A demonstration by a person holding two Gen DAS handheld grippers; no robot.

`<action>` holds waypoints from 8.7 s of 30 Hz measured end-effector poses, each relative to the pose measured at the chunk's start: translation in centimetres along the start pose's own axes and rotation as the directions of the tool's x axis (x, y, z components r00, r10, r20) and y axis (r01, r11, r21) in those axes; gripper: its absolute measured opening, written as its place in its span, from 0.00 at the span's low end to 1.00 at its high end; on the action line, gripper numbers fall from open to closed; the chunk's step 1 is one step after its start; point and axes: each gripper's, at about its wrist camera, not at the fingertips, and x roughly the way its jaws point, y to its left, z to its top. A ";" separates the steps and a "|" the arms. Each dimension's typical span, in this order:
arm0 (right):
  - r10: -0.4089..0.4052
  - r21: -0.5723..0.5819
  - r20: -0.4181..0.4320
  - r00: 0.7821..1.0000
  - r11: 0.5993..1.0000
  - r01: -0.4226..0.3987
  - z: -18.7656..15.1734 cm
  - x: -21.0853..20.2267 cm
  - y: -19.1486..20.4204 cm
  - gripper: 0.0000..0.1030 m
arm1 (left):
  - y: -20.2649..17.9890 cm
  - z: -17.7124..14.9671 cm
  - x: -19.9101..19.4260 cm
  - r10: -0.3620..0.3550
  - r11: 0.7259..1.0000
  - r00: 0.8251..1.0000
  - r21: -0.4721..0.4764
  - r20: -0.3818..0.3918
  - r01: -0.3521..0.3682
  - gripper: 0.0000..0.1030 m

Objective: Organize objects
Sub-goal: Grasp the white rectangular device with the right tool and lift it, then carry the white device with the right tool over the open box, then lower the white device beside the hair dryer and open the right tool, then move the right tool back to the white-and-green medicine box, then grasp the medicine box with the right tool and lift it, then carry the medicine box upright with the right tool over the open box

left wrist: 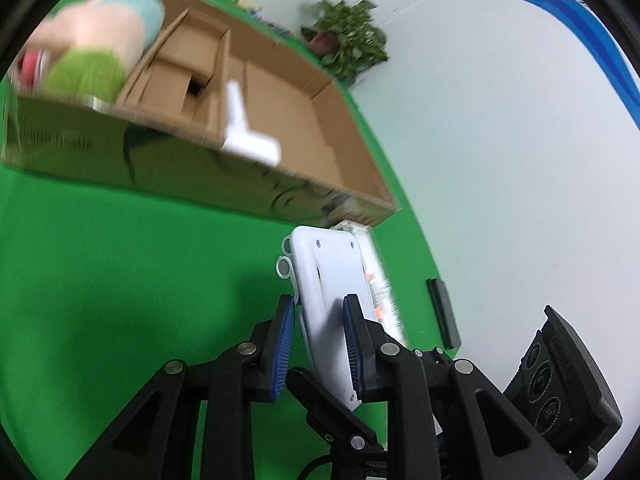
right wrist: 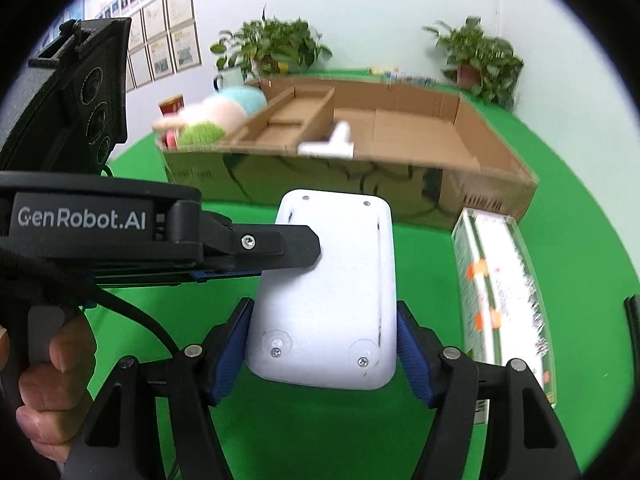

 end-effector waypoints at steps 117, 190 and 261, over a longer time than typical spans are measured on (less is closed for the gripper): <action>0.296 0.348 -0.436 0.850 0.926 -0.144 13.6 16.3 -10.5 0.39 | 1.4 16.2 0.6 0.254 0.967 0.966 0.029 -0.040 -0.253 0.28; 0.132 0.142 0.010 0.991 0.981 -0.132 -2.6 -1.5 -2.7 0.83 | -2.0 -2.0 -1.6 0.213 0.966 0.975 0.139 0.063 -0.220 0.99; 0.082 0.112 0.234 0.969 0.987 -0.111 17.2 -6.7 -9.0 0.61 | -22.8 22.2 -0.7 0.024 0.921 0.998 0.386 0.058 -0.044 0.34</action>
